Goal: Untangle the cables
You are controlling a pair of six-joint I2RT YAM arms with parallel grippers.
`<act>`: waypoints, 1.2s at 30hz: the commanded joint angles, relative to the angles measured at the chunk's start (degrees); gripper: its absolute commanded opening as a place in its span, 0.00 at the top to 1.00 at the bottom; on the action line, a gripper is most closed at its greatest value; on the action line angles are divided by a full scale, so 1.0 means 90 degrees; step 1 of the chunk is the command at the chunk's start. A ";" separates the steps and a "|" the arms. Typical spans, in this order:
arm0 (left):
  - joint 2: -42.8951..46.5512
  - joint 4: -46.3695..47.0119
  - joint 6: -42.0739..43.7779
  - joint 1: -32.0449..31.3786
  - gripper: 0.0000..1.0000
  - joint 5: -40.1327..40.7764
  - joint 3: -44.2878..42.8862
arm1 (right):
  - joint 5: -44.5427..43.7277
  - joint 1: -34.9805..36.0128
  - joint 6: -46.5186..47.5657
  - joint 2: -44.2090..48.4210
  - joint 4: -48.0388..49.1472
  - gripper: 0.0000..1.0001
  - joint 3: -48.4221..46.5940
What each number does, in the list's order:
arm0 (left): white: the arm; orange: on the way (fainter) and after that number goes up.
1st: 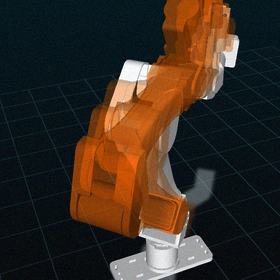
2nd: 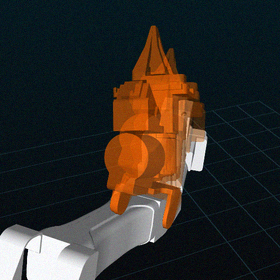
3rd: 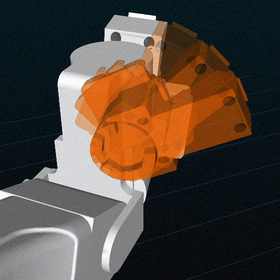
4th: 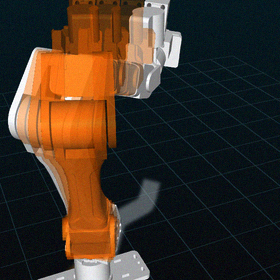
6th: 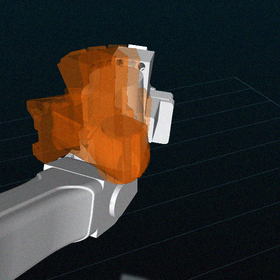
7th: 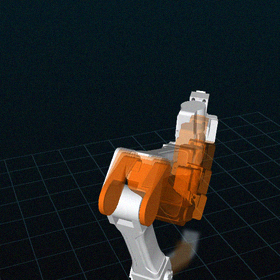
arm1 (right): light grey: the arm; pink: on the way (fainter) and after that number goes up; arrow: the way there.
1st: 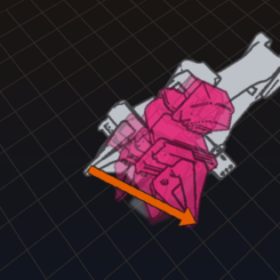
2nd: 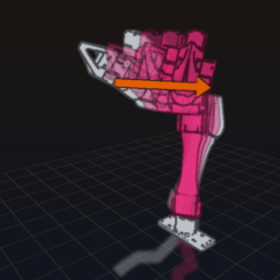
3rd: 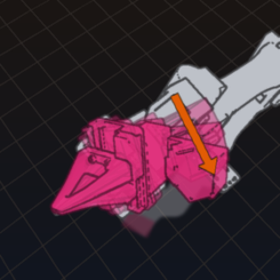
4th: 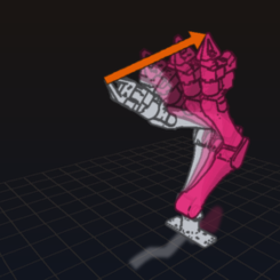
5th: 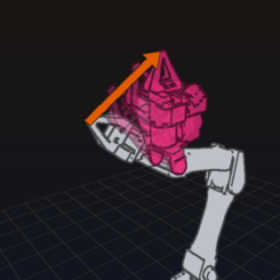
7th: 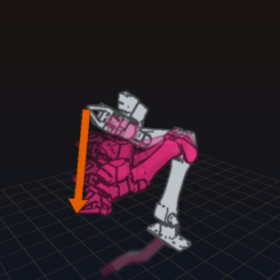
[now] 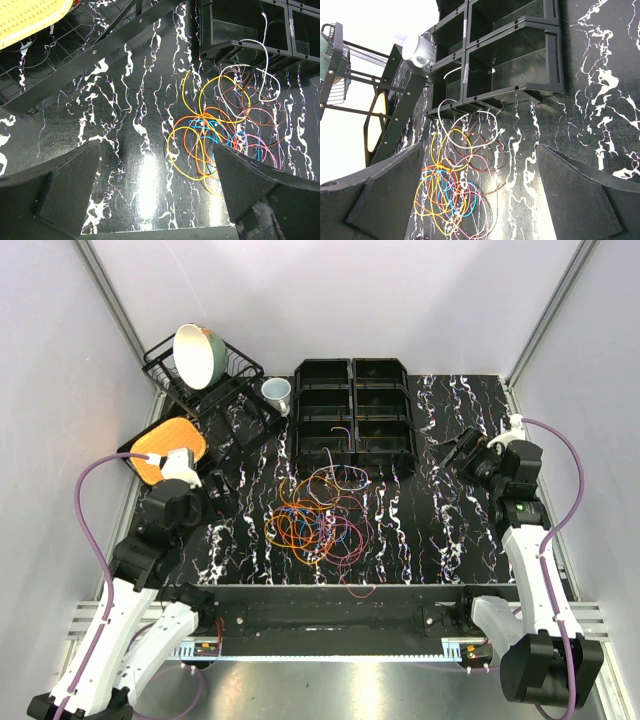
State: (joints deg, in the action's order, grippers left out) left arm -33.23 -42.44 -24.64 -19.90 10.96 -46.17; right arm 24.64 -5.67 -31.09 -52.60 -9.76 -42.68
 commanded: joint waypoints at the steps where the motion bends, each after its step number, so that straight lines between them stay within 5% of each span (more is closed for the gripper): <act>1: -0.0048 0.0213 0.0004 0.0033 0.01 0.0120 -0.0065 | 0.0015 -0.0004 0.0125 0.0239 0.0157 0.00 0.0015; 27: -0.0633 0.0203 -0.0336 -0.0083 0.01 -0.0377 -0.0046 | 0.0865 0.0015 -0.0032 -0.0259 0.0703 0.00 0.0268; 36: -0.2263 0.2192 -0.1900 -0.2114 0.06 0.0286 0.0238 | 0.1089 0.0015 -0.0441 -0.0444 0.0791 0.00 0.0328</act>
State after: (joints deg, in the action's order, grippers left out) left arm -49.04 -34.89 -36.07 -34.74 9.76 -44.38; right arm 31.70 -5.67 -32.25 -56.12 -5.48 -39.62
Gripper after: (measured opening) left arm 0.943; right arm 0.994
